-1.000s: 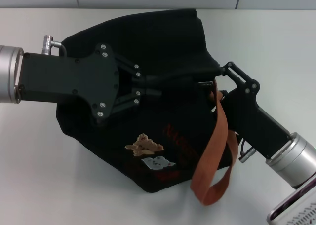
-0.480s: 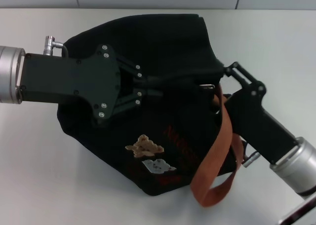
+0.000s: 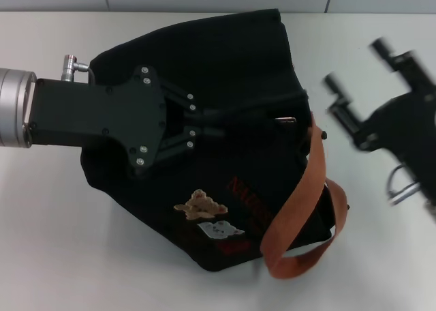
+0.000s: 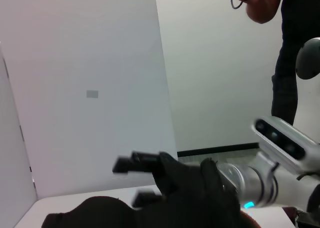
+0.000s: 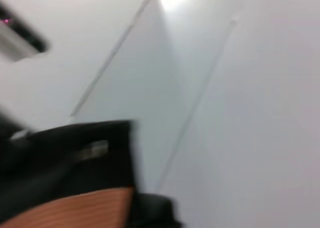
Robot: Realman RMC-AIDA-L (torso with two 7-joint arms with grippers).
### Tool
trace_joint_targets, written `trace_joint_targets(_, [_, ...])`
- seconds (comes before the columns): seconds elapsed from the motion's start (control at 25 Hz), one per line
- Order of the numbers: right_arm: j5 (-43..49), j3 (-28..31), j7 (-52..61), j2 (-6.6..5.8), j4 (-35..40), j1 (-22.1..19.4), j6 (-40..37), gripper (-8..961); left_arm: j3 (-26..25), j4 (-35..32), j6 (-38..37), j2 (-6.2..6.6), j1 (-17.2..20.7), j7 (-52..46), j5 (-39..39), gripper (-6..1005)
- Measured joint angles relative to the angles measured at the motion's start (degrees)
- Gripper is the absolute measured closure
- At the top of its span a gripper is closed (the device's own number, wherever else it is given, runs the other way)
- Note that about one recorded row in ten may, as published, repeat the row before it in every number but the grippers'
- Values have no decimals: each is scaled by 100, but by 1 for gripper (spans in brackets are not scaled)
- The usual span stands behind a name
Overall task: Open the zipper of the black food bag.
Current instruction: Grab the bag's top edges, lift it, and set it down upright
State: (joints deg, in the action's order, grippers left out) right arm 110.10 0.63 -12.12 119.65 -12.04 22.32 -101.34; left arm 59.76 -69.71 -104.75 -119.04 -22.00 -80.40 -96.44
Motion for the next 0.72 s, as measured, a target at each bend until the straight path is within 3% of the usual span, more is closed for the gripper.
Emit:
trace_joint_targets(0.12, [-1, 341, 684, -4, 141, -68, -49, 323, 0, 16, -1, 4, 8, 2, 10, 898])
trace_joint_targets(0.16, [1, 572, 1527, -15, 359, -92, -13, 323, 0, 20, -1, 5, 9, 3, 12, 898])
trace_joint_targets(0.24, [9, 619, 1919, -23, 491, -86, 19, 324, 0, 26, -2, 5, 11, 4, 12, 898])
trace_joint_targets(0.36, [181, 489, 3628, -59, 1347, 82, 41, 326, 0, 27, -8, 4, 13, 5, 17, 898])
trace_joint_targets(0.4, [407, 228, 4718, -63, 2074, 238, -78, 327, 7, 34, -12, 4, 10, 6, 18, 898])
trace_joint_targets(0.44, [407, 228, 4718, -63, 2074, 238, -78, 327, 7, 34, -12, 4, 10, 6, 18, 898])
trace_joint_targets(0.56, [632, -498, 5835, -82, 3147, 396, -460, 329, 28, 60, -11, 4, -2, 6, 19, 898])
trace_joint_targets(0.6, [655, -1015, 6502, -85, 3843, 439, -660, 330, 43, 85, -9, 4, -31, 6, 19, 898])
trace_joint_targets(0.64, [655, -1015, 6502, -85, 3843, 439, -660, 330, 43, 85, -9, 4, -31, 6, 19, 898])
trace_joint_targets(0.72, [661, -1550, 7312, -82, 4581, 460, -754, 331, 44, 94, -7, 7, -44, 6, 18, 898])
